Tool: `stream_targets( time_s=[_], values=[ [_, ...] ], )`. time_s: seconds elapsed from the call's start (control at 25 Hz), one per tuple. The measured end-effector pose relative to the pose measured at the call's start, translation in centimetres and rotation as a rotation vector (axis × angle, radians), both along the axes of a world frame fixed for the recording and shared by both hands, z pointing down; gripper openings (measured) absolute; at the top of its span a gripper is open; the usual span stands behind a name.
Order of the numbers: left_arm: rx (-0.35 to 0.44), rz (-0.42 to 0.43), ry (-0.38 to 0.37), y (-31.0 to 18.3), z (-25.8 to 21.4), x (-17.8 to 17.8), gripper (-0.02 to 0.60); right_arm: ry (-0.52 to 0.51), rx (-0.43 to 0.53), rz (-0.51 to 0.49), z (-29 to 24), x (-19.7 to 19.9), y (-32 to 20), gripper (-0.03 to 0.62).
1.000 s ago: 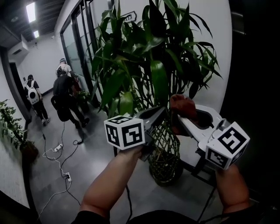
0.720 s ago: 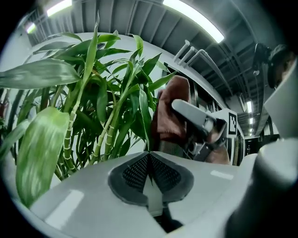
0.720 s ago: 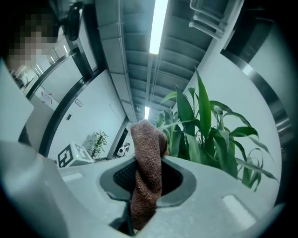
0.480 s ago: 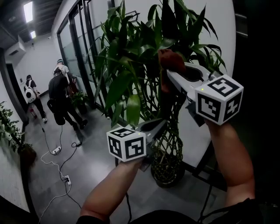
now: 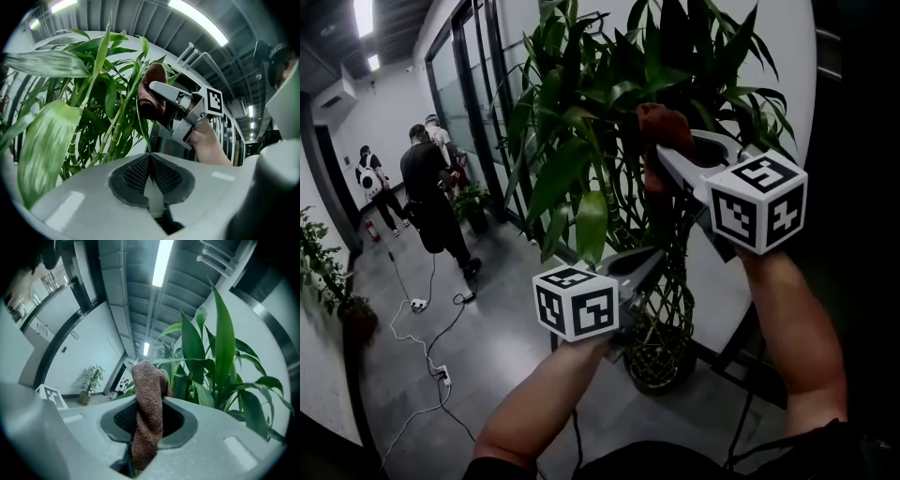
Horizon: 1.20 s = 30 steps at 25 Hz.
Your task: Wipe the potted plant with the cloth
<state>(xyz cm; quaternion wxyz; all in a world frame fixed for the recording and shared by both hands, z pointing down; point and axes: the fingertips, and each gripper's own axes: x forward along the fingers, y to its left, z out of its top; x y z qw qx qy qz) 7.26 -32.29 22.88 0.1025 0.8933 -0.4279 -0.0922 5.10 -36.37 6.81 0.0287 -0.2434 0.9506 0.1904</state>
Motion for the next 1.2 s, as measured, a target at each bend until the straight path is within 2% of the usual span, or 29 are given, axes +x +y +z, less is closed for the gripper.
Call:
stream_targets(
  time_s=[0.28,0.84,1.2],
  values=[
    [-0.001,-0.009,0.007,-0.3,0.2,0.1,0.018,0.040,0.014,0.005,2.4,0.1,0.4,0.071],
    [-0.007,-0.018,0.012,-0.5,0.3,0.2,0.018,0.081,-0.042,-0.002,6.8,0.4,1.1,0.071],
    [-0.012,-0.017,0.012,-0.6,0.5,0.0,0.018,0.093,-0.123,-0.027,9.2,0.6,1.4,0.071]
  ],
)
